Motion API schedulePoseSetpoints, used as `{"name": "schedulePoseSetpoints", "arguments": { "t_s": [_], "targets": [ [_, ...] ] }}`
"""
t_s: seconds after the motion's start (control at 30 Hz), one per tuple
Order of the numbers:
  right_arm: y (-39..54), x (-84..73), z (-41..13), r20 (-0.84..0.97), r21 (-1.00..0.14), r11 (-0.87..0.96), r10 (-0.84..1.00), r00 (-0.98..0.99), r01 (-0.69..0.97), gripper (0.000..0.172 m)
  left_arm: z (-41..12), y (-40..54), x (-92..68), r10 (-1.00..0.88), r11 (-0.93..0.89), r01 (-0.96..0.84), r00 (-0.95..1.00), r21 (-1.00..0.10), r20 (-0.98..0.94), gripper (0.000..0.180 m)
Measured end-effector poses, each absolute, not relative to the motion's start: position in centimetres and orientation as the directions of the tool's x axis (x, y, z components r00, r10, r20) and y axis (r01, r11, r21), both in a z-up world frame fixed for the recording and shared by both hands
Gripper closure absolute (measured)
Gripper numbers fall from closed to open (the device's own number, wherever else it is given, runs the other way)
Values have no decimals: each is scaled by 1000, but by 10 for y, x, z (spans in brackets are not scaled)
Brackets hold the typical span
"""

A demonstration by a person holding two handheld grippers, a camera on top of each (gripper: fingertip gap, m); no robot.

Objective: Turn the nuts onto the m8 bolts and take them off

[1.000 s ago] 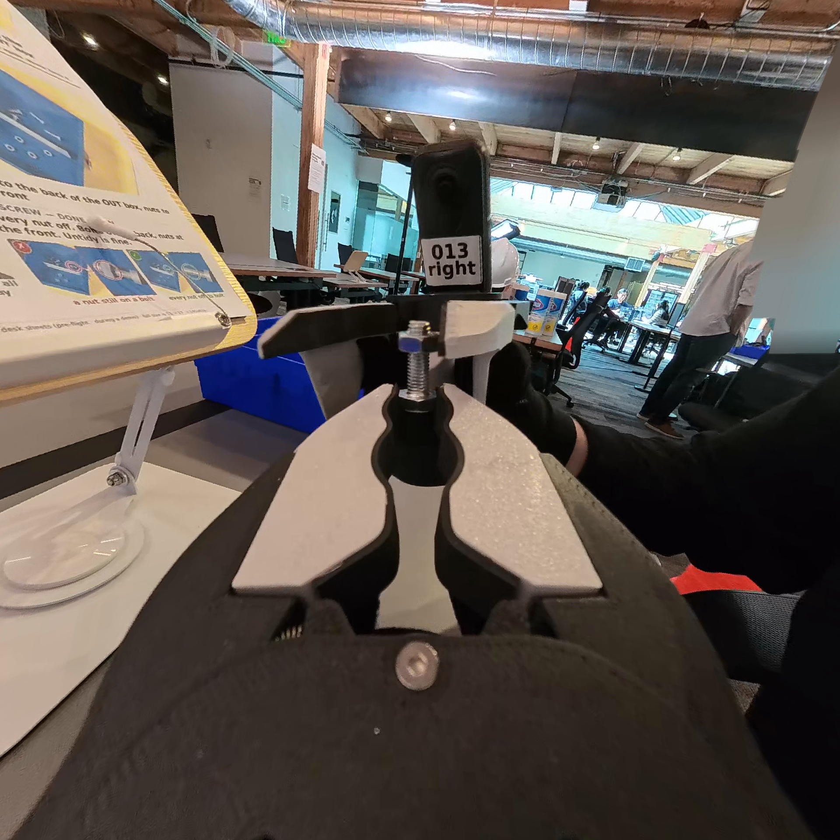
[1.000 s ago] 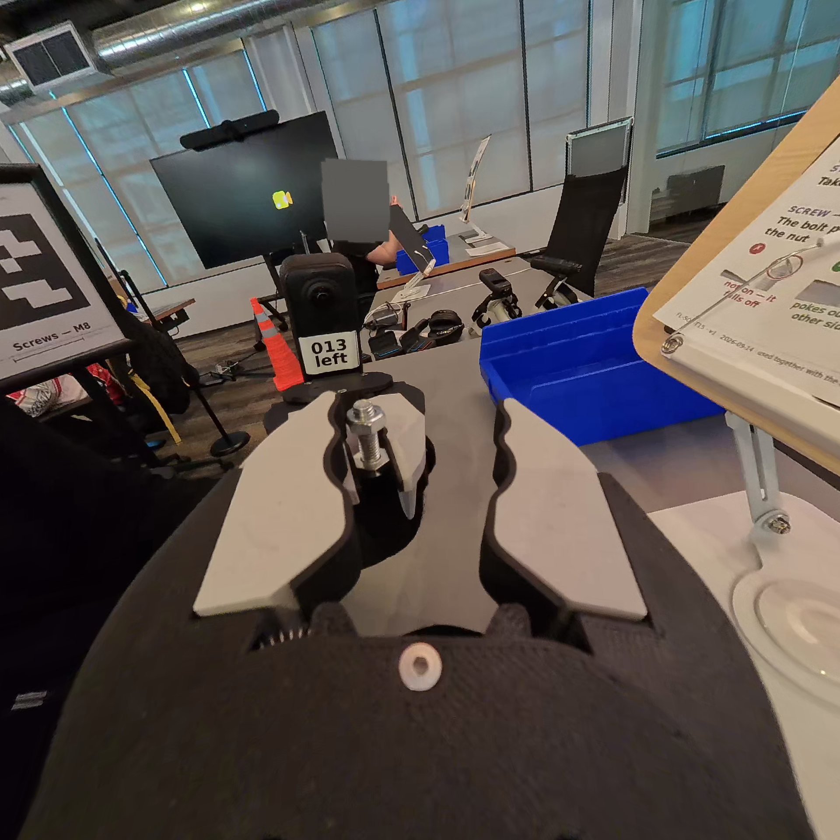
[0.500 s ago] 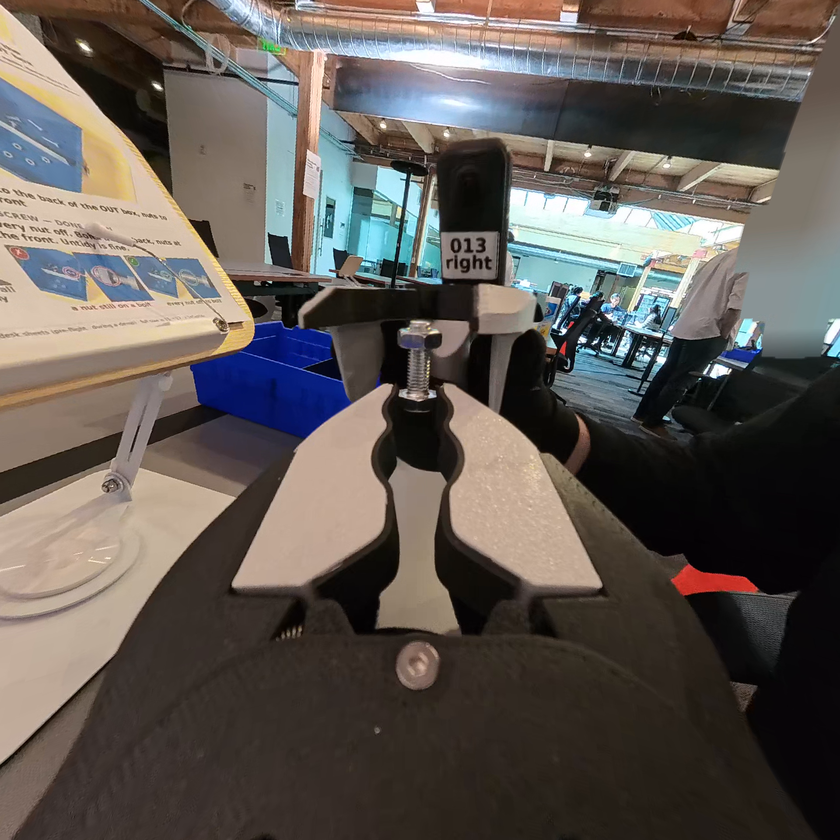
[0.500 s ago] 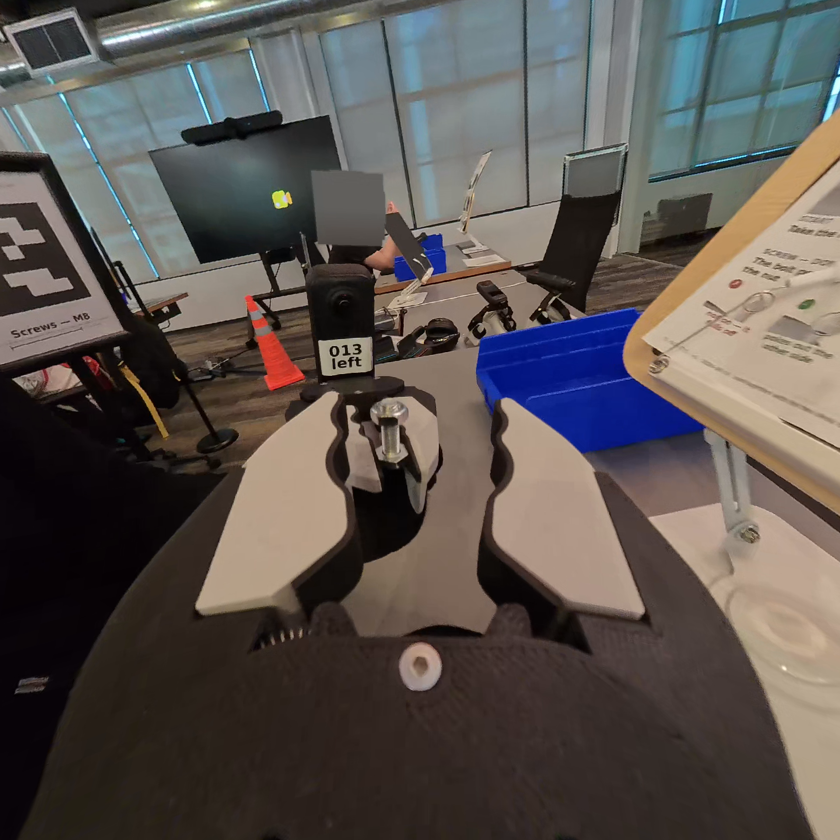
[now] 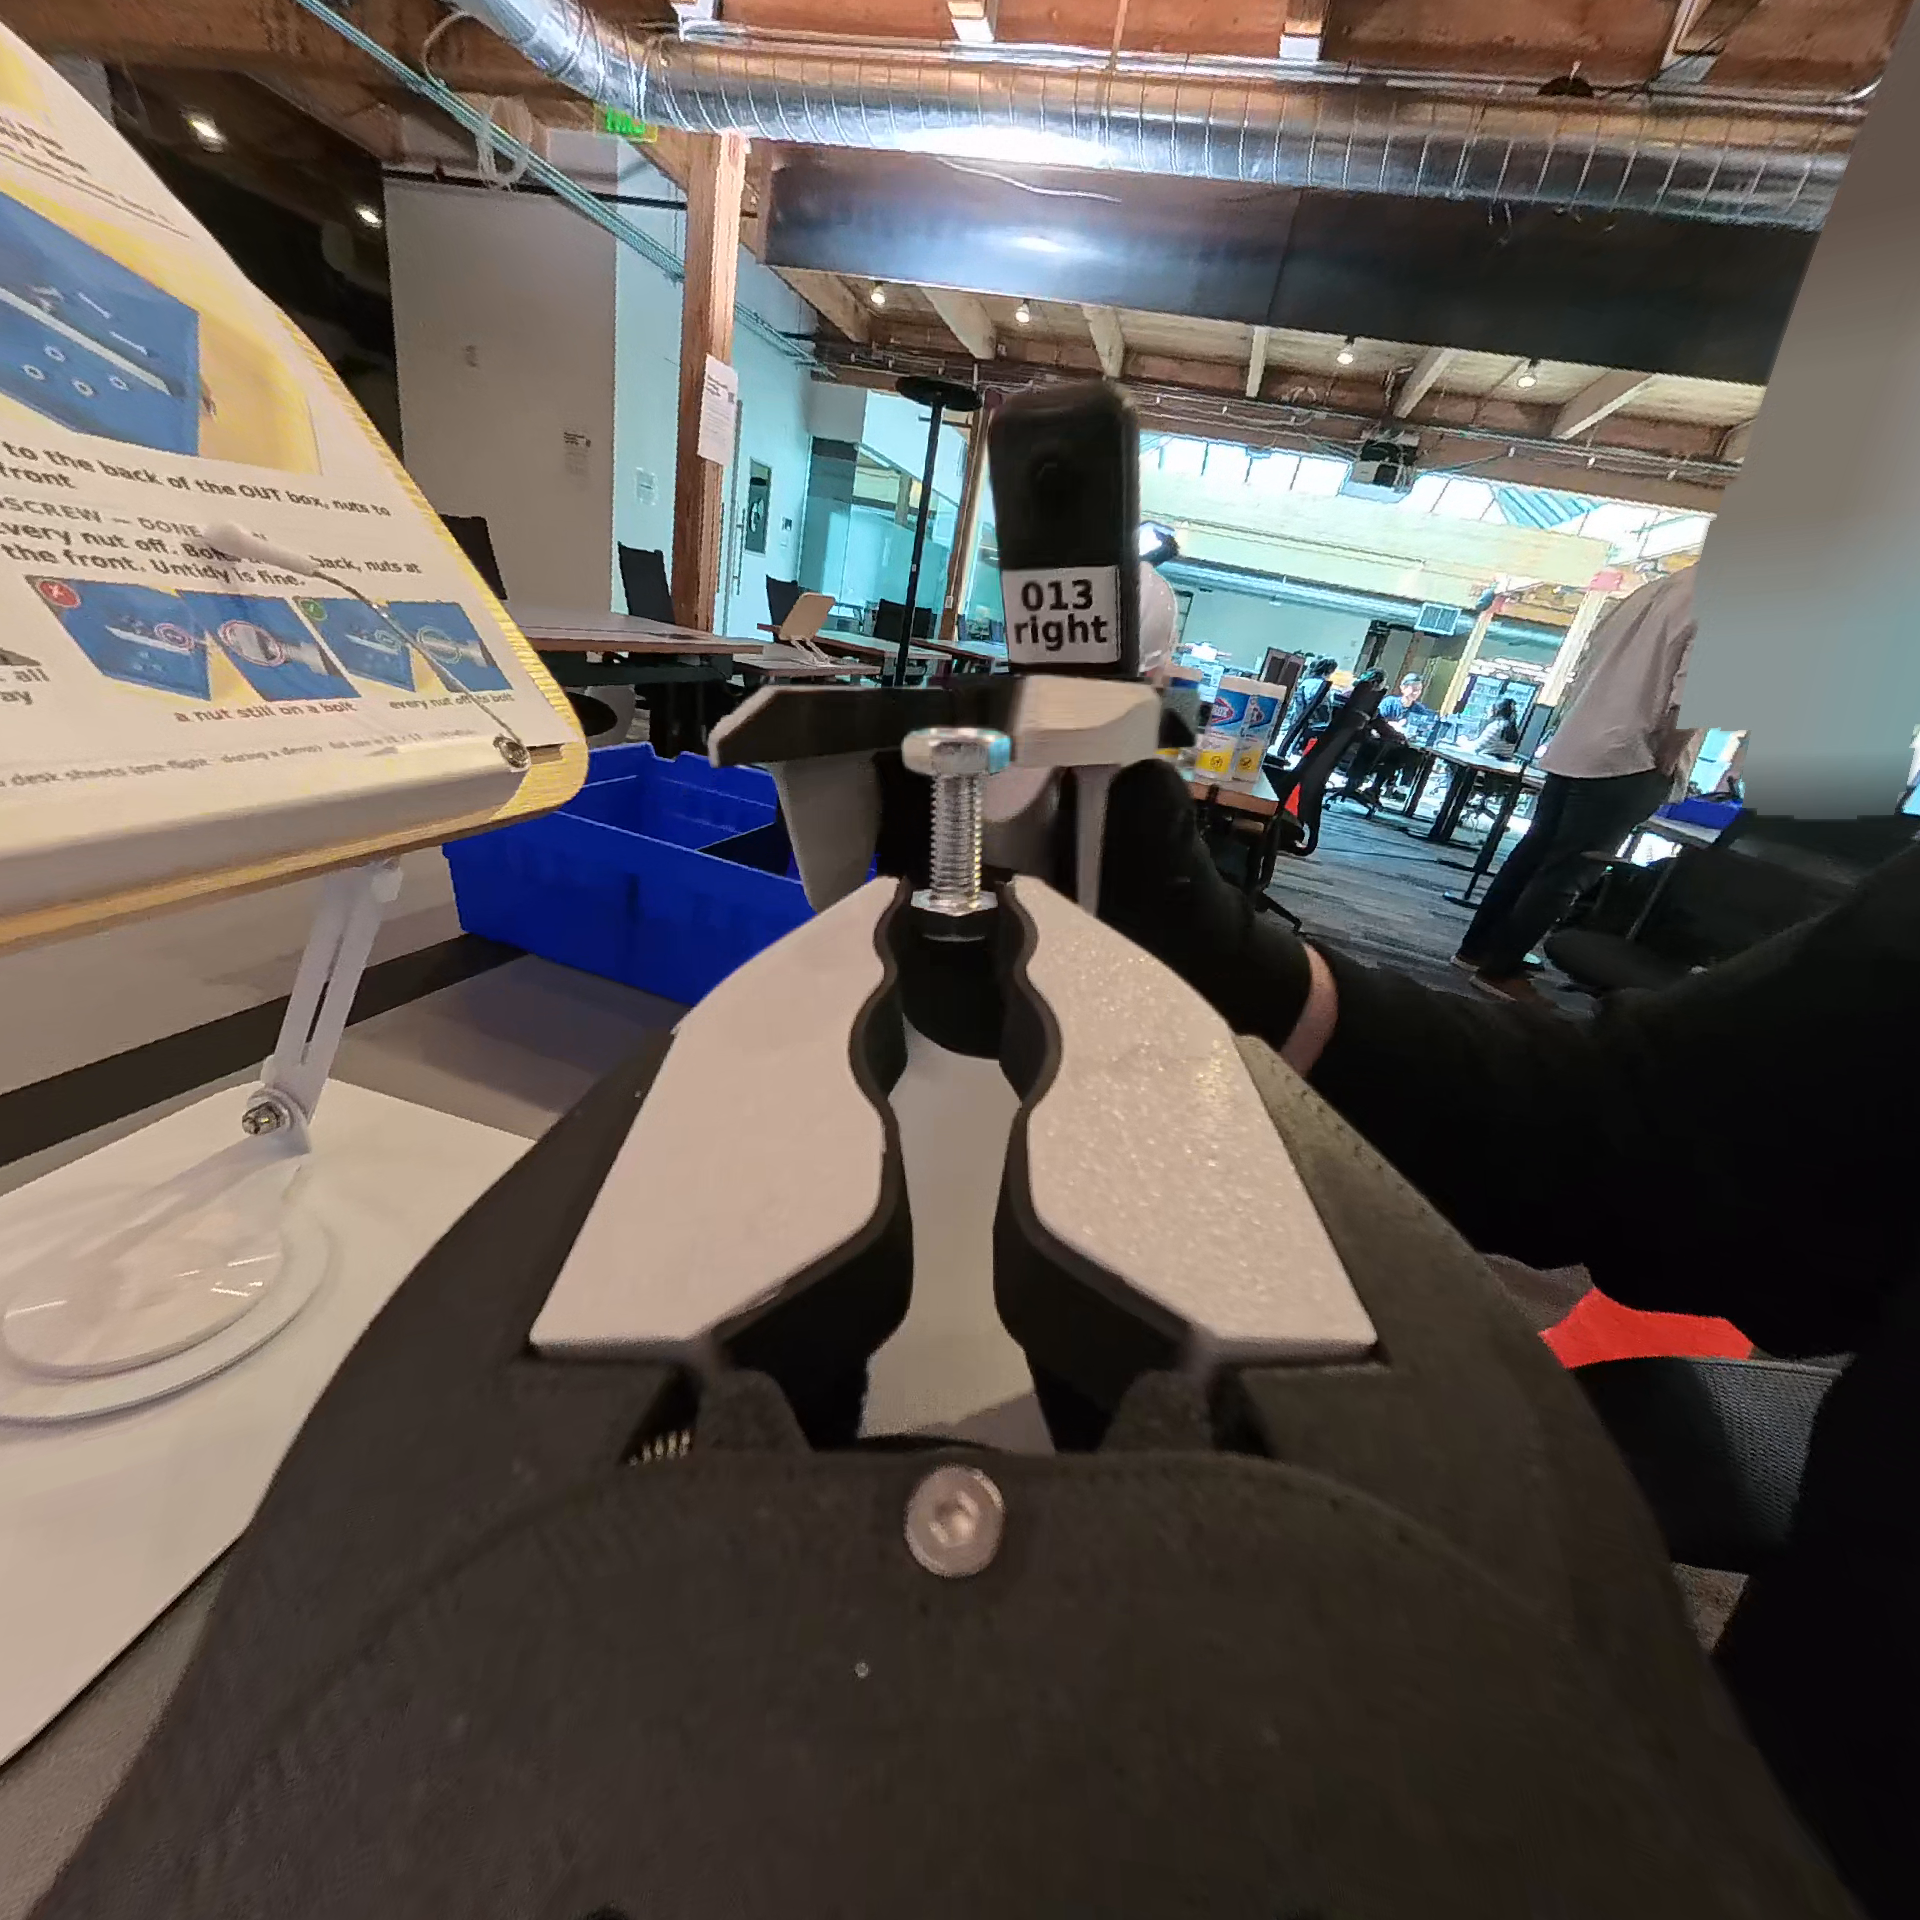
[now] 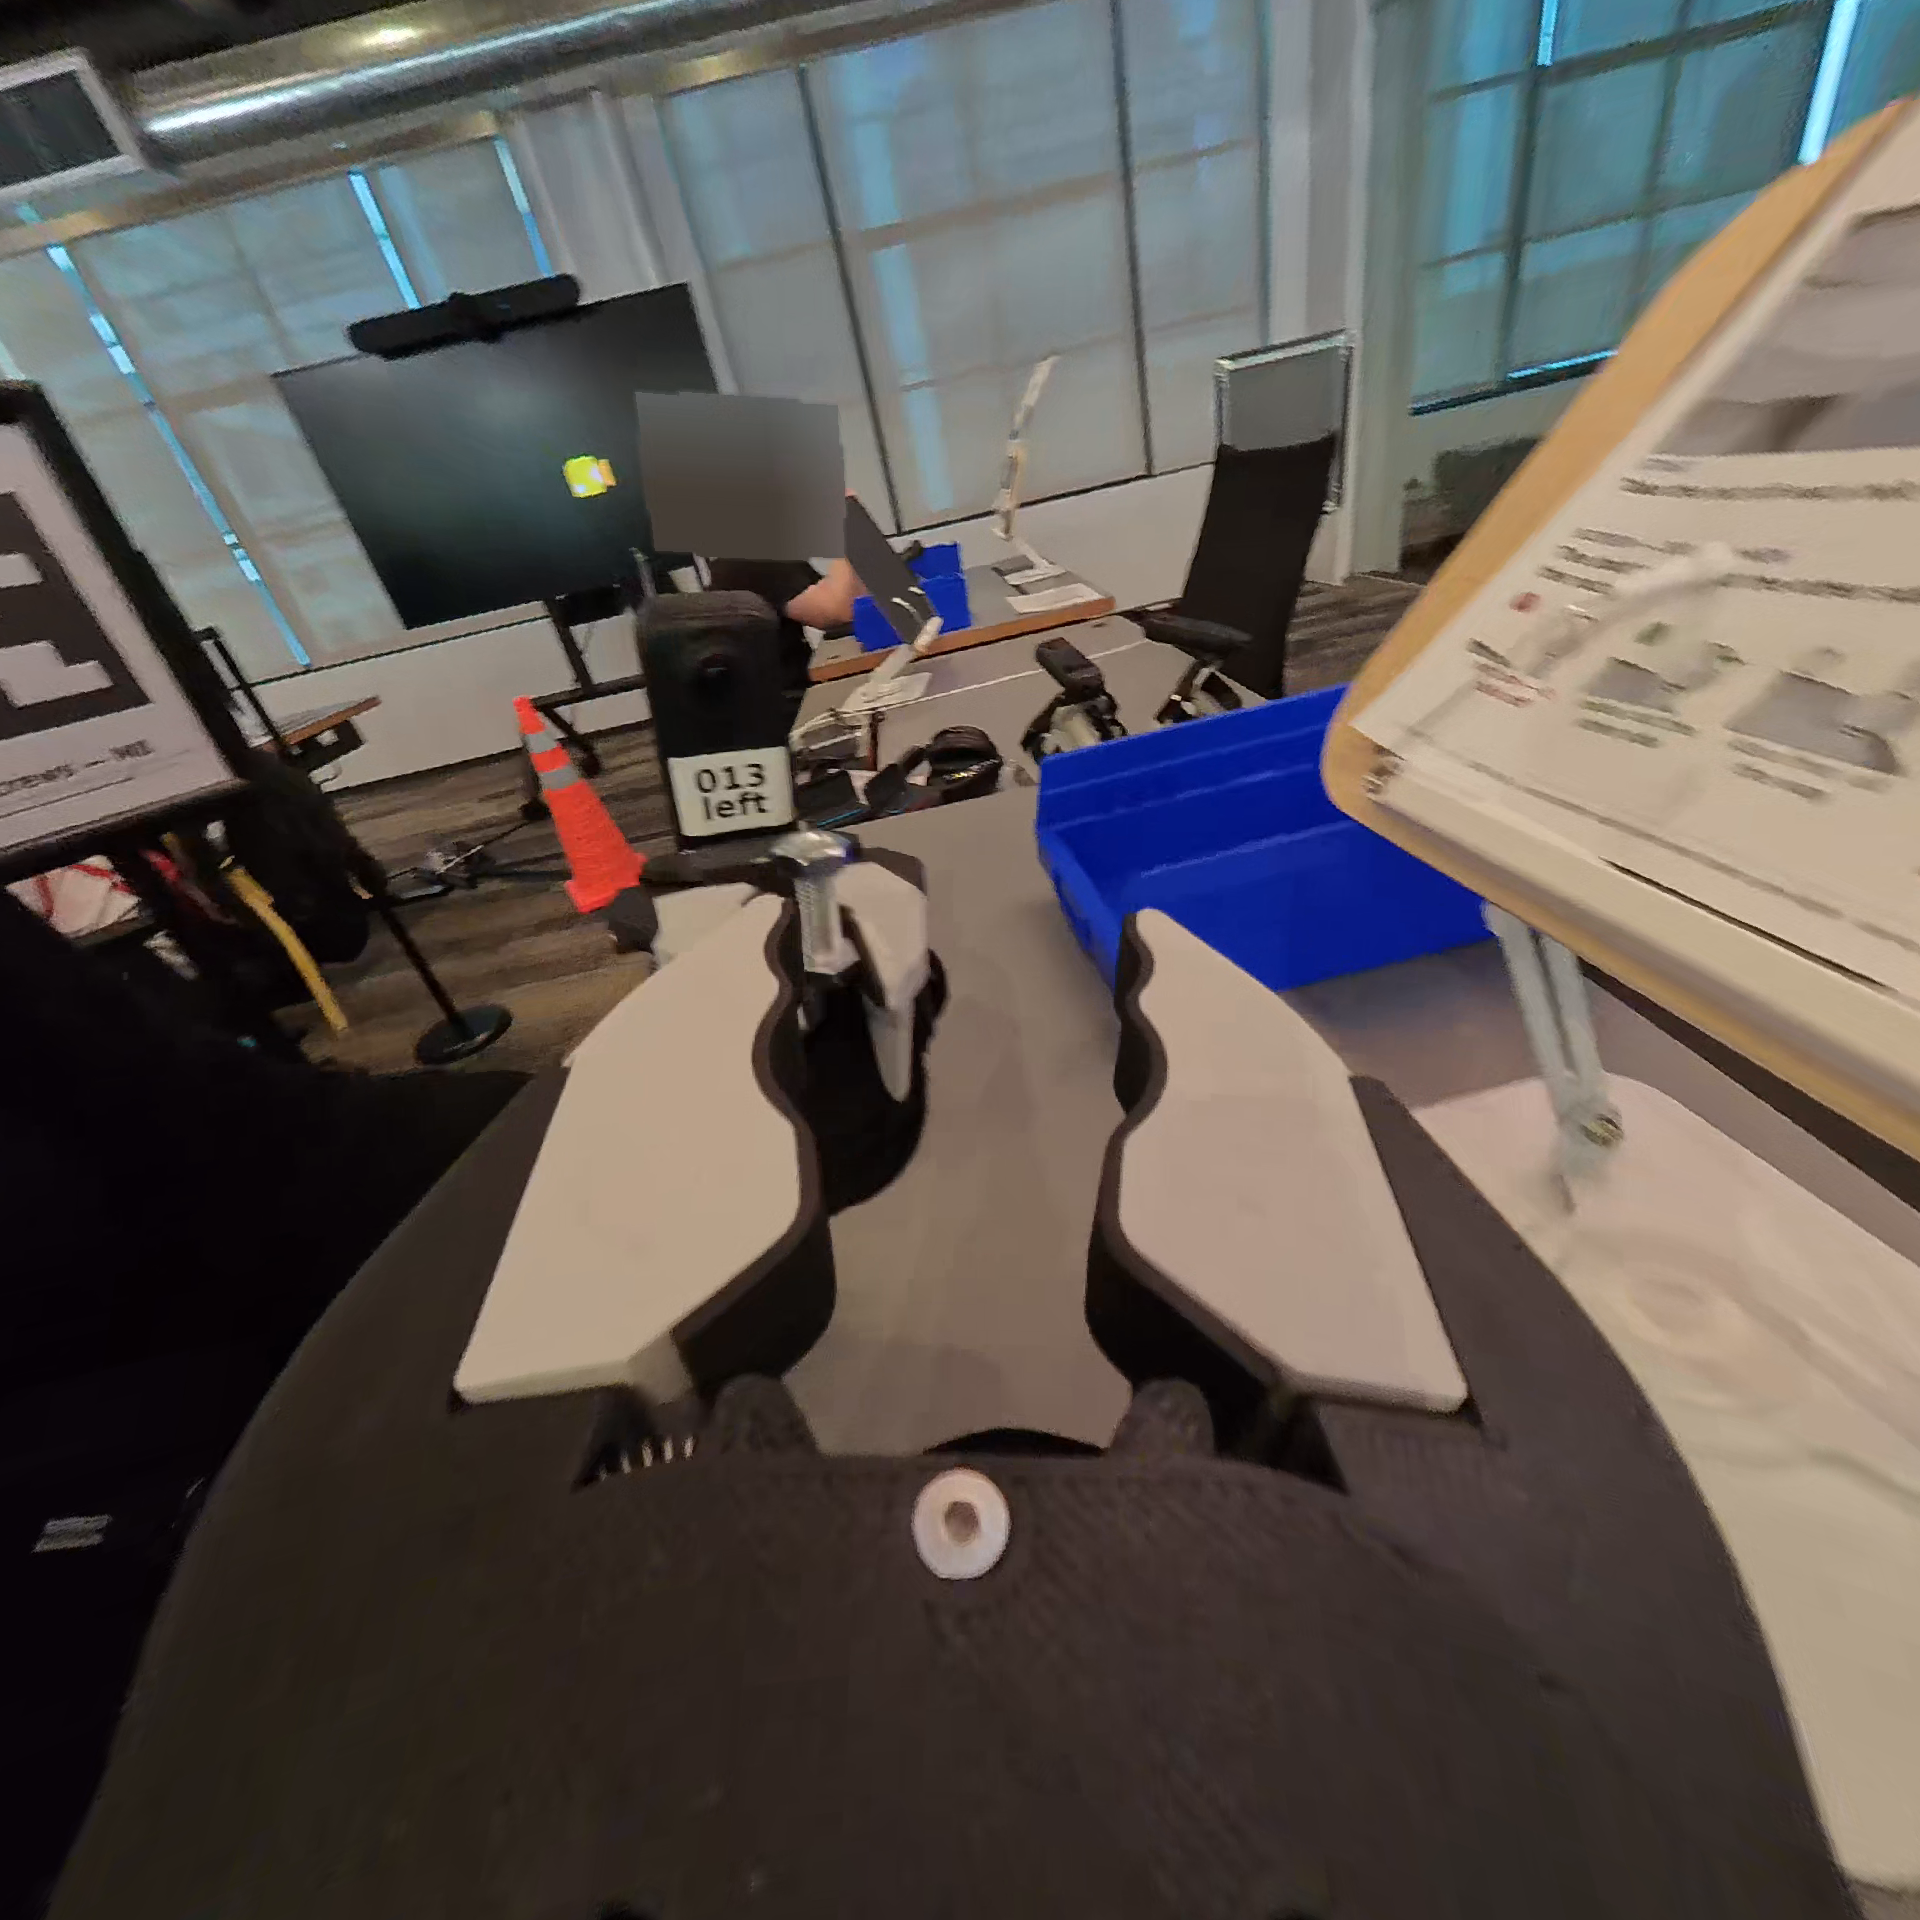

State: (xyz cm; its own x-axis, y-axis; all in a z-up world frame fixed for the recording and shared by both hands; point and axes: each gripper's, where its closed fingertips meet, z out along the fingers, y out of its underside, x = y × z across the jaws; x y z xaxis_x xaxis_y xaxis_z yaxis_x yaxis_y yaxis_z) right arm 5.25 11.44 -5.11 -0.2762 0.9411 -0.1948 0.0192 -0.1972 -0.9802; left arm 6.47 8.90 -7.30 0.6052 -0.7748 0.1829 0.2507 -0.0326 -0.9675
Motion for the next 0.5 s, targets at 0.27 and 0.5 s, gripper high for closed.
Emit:
{"name": "schedulePoseSetpoints", "arguments": {
  "t_s": [0.27,0.5],
  "targets": [
    [93,32,-51,-198,-980,-198,919,-340,35,115,-75,88,70,-778,-36,225,605,-974,169,166],
    [123,52,-59,-245,-969,-246,933,-263,31,120,-71,88,64,-772,-20,230,614,-973,161,166]
  ]
}}
